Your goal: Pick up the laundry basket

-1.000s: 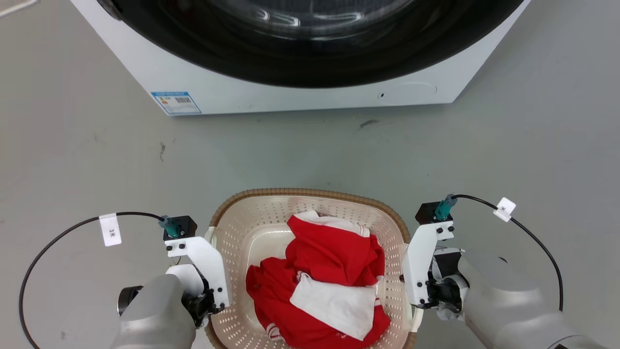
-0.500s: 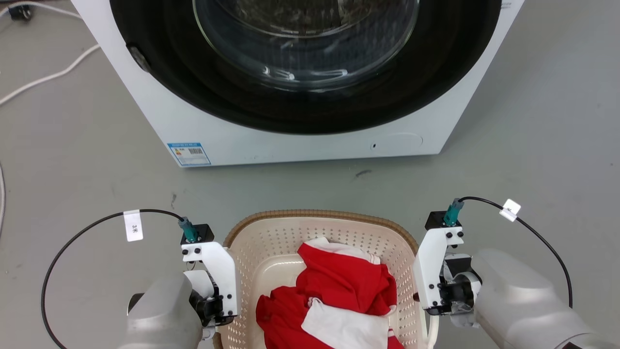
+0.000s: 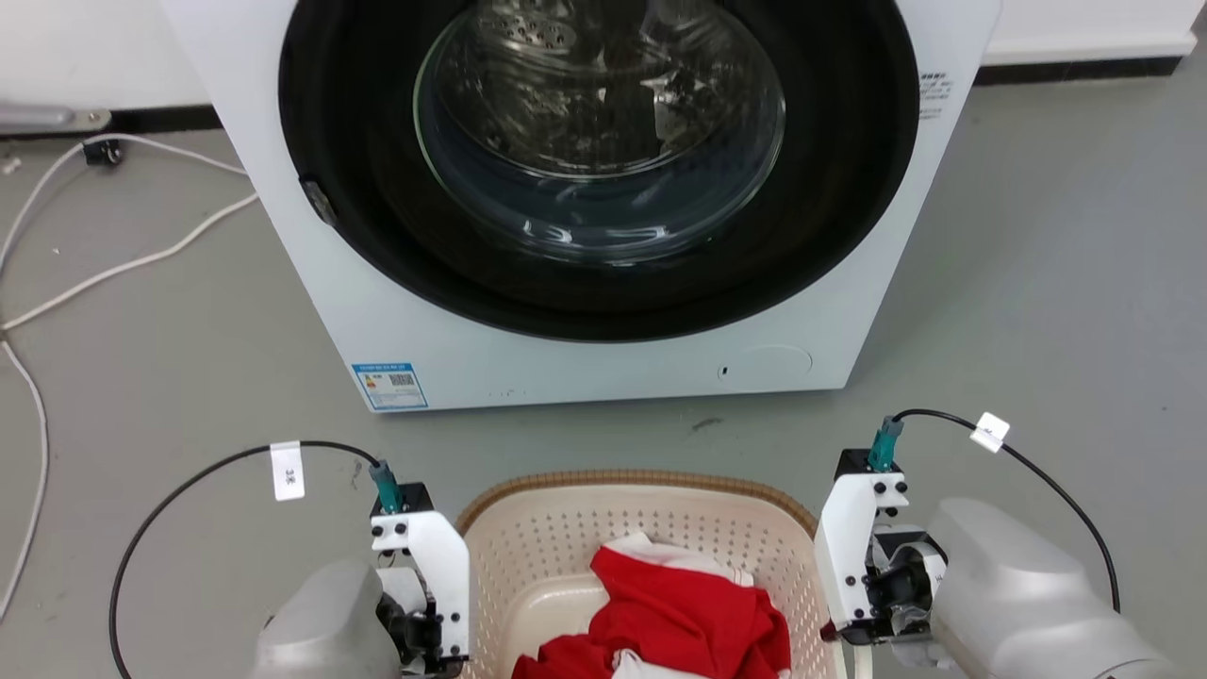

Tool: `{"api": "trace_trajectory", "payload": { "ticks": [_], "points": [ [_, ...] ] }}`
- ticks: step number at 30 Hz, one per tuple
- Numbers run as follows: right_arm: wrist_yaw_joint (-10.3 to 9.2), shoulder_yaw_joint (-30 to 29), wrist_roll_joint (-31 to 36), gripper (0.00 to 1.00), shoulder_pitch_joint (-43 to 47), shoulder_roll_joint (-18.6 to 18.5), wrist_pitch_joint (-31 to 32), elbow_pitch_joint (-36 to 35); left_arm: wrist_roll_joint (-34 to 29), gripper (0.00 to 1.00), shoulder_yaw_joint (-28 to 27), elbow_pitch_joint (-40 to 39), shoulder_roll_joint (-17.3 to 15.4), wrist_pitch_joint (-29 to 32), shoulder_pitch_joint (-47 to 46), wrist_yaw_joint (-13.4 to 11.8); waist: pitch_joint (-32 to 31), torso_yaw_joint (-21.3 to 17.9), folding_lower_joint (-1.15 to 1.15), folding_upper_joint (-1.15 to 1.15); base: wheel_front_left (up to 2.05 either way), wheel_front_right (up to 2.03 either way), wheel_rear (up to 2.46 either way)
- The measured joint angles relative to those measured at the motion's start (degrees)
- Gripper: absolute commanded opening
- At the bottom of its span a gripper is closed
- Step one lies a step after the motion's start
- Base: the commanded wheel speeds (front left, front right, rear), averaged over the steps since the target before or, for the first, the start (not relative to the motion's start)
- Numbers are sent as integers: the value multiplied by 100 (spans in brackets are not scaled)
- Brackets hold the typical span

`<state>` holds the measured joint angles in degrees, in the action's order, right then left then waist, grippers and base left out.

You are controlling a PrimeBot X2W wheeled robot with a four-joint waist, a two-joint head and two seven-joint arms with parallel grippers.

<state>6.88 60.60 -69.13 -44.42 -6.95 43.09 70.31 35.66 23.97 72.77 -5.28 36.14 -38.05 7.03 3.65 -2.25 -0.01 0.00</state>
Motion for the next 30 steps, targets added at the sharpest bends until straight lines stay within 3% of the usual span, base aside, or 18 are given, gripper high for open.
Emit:
{"api": "trace_trajectory", "payload": {
  "ticks": [6,30],
  "points": [
    [0,34,-49,0,86,4,208,88,102,0,75,47,34,172,102,2,-285,18,-1,0,0,0,0],
    [1,136,-68,0,255,-7,-75,98,307,0,162,133,67,439,186,-46,-480,116,1,0,0,0,0]
  ]
}}
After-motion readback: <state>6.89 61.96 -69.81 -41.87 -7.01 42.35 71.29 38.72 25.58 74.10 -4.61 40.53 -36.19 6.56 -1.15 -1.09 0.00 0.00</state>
